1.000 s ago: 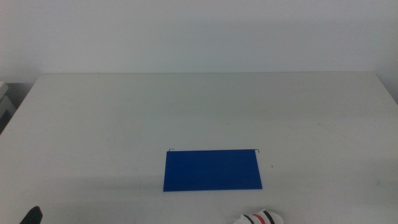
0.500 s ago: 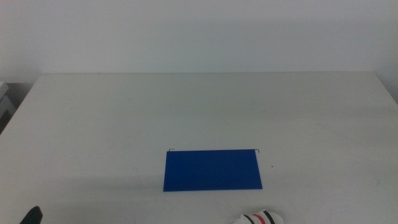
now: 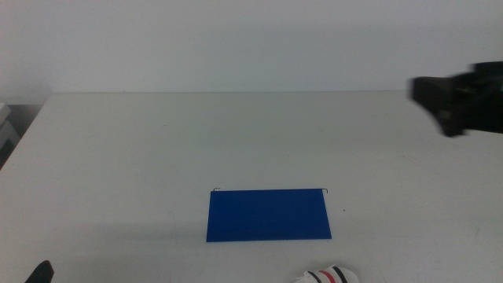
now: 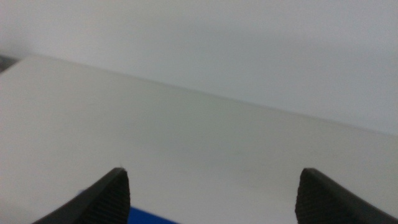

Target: Use one arm to grab the shoe from the table and place it on the mat.

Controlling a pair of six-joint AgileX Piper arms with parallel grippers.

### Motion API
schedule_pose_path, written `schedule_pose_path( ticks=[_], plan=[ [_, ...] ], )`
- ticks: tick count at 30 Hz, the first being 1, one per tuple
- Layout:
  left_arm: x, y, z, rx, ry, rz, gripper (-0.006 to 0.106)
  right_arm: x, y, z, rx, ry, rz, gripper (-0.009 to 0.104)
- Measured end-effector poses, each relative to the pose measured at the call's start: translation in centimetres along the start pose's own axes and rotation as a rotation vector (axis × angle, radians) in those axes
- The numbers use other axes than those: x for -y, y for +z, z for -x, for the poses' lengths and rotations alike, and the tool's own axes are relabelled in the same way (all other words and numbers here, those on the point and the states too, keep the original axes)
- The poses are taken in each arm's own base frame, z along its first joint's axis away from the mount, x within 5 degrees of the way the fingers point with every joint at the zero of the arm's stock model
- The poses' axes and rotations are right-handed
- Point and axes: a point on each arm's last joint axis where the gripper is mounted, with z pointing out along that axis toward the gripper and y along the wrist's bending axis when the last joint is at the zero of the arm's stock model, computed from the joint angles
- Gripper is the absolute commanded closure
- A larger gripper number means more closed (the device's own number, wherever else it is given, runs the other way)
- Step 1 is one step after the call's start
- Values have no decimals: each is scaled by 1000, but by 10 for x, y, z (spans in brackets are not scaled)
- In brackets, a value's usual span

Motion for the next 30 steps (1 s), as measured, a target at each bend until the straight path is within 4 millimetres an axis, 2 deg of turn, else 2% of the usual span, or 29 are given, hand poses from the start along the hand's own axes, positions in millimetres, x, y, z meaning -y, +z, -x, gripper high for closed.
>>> schedule_pose_path(
  ticks=[4,8,14,23,26,30],
  plan=[
    [0,0,0,0,0,0,7,-24,27,7,-56,70,91,5],
    [0,0,0,0,0,0,7,-45,52,5,-122,138,145,5],
    [0,0,0,0,0,0,7,-81,84,-12,-258,267,201,5],
    [0,0,0,0,0,0,7,-124,106,-43,-479,659,164,5],
    [0,0,0,0,0,0,7,-134,107,-50,-524,740,157,5],
    [0,0,0,0,0,0,7,-138,106,-51,-536,764,160,5]
  ],
)
